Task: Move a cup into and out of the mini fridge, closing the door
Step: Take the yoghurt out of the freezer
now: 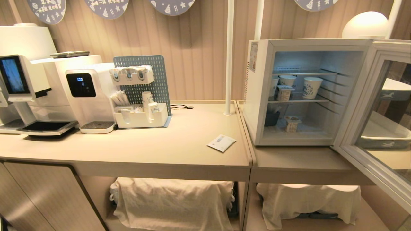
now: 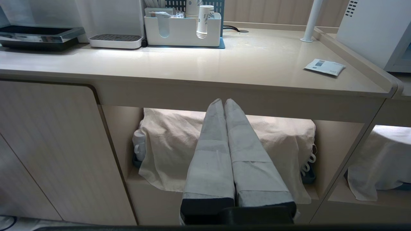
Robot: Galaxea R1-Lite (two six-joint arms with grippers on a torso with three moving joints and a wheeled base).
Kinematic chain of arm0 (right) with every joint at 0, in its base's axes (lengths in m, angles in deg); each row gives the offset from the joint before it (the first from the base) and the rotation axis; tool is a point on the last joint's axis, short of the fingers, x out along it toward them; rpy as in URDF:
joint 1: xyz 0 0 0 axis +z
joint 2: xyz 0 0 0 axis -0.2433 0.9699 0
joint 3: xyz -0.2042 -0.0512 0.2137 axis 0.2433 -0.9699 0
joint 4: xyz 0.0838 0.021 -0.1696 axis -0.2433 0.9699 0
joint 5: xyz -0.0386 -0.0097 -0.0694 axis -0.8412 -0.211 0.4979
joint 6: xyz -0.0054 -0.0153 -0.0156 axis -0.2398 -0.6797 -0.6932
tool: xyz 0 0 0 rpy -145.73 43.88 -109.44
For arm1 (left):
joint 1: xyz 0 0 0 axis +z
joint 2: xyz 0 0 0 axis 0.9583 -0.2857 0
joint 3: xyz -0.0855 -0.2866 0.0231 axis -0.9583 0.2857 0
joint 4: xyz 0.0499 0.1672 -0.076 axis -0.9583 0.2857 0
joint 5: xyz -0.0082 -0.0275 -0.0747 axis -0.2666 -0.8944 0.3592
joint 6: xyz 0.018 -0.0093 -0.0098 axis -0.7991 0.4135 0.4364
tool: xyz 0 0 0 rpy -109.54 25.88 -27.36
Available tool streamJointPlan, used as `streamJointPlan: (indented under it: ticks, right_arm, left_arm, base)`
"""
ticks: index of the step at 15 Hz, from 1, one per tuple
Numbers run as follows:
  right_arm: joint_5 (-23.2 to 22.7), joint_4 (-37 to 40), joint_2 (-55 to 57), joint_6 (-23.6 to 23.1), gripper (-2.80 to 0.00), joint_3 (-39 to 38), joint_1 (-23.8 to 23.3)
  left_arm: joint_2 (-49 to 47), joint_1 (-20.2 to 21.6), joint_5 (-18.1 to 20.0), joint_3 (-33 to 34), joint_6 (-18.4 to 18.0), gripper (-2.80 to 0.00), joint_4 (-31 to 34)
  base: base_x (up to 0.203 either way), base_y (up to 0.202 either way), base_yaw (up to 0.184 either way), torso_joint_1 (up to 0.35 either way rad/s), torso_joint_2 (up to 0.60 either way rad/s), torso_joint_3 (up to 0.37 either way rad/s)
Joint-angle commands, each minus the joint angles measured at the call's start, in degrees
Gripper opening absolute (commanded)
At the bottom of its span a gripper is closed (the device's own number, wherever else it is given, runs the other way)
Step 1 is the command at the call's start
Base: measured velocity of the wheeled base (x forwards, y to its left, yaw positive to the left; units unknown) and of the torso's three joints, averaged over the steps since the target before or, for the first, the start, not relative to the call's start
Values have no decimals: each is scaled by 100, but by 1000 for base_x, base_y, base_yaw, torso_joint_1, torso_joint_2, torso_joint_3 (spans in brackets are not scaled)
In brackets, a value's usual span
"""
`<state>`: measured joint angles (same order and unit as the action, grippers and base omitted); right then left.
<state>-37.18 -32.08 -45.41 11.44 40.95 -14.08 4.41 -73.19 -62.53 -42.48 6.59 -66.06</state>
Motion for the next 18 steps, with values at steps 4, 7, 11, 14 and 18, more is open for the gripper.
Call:
streamJointPlan:
  ticks: [4, 7, 11, 14, 18]
  right_arm:
    - [-2, 7, -11, -2, -280, 0, 0]
    - [-2, 0, -11, -2, -280, 0, 0]
    - [-2, 0, -11, -2, -280, 0, 0]
    - [-2, 9, -11, -2, -280, 0, 0]
    - [-2, 9, -11, -2, -280, 0, 0]
  left_arm:
    - [-9, -1, -2, 0, 3, -280, -3]
    - [-9, -3, -2, 0, 3, -280, -3]
    - [-9, 0, -2, 0, 4, -280, -3]
    - [-9, 6, -2, 0, 3, -280, -3]
    - [-9, -1, -2, 0, 4, -280, -3]
  base:
    - [0, 0, 0, 0, 0, 0]
    - [0, 0, 0, 0, 0, 0]
    - [0, 0, 0, 0, 0, 0]
    - [0, 0, 0, 0, 0, 0]
    - [0, 0, 0, 0, 0, 0]
